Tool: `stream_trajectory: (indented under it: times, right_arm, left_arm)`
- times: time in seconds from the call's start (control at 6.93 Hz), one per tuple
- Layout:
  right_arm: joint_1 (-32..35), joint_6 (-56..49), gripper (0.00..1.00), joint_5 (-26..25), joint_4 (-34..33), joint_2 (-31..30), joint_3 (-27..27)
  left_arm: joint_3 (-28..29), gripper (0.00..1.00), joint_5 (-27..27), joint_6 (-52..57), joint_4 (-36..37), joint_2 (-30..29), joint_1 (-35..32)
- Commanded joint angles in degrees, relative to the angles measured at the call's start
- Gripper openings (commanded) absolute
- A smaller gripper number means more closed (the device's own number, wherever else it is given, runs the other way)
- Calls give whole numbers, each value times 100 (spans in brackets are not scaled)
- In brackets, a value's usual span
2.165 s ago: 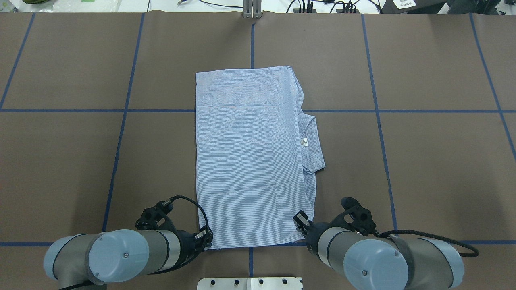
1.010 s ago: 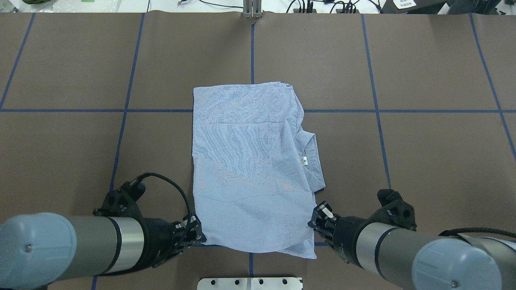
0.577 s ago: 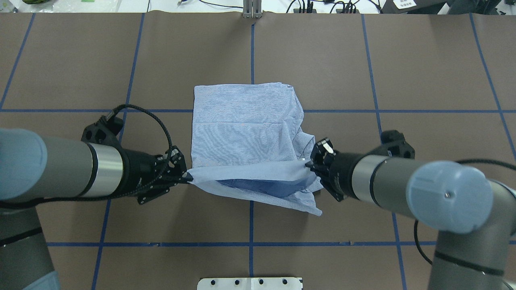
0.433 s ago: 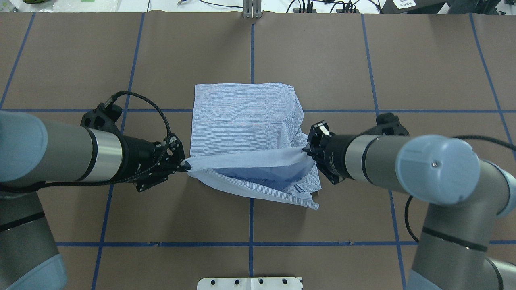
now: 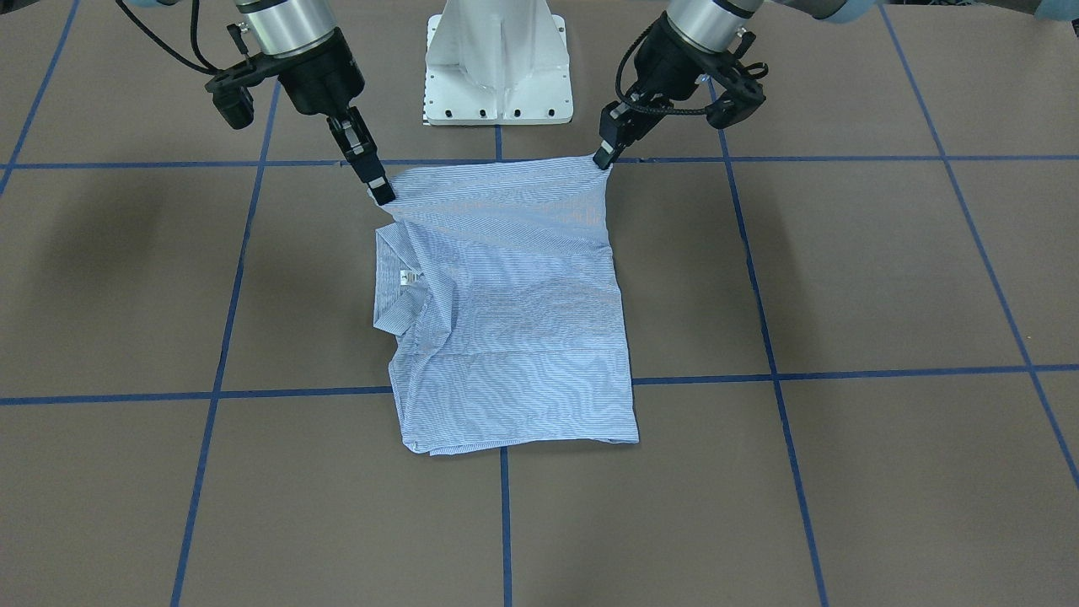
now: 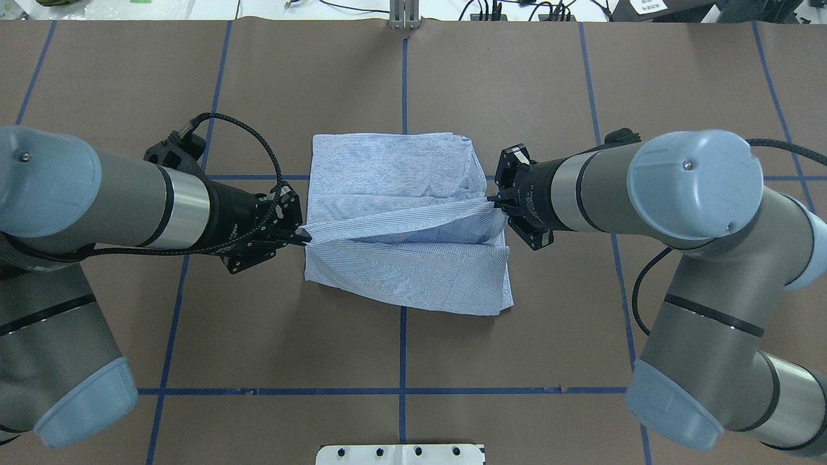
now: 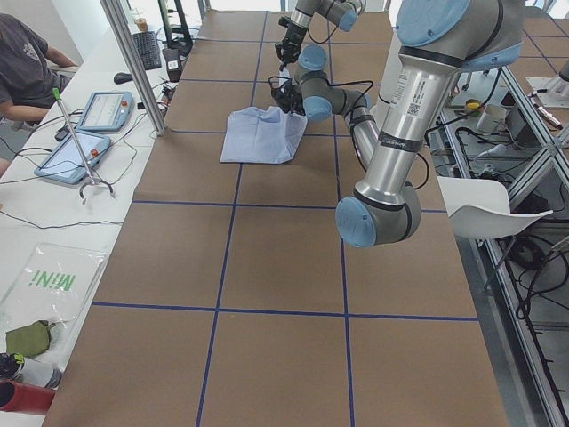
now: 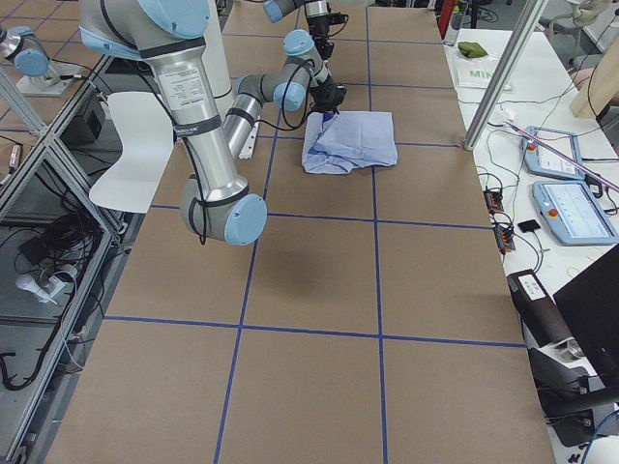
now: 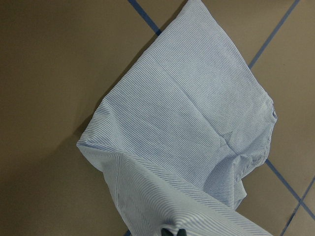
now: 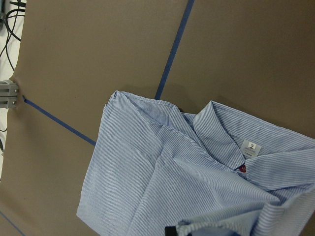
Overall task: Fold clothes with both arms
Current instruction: 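Lift the near edge and fold it over toward the collar with both grippers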
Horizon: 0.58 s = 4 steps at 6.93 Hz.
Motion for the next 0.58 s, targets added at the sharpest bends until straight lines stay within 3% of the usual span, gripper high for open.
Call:
stream_trajectory:
  times: [0.0, 0.29, 0.43]
  right_arm:
    - [38, -67, 0, 29, -208, 81, -71]
    - [371, -488, 0, 11, -6, 597, -1141]
    - [398, -516, 0, 29, 12, 661, -1302]
  left_arm:
    - [113, 0, -55, 192, -12, -18, -147]
    - [971, 0, -64, 877, -38, -463, -639]
    - [1211, 0, -55, 1097, -151, -501, -780]
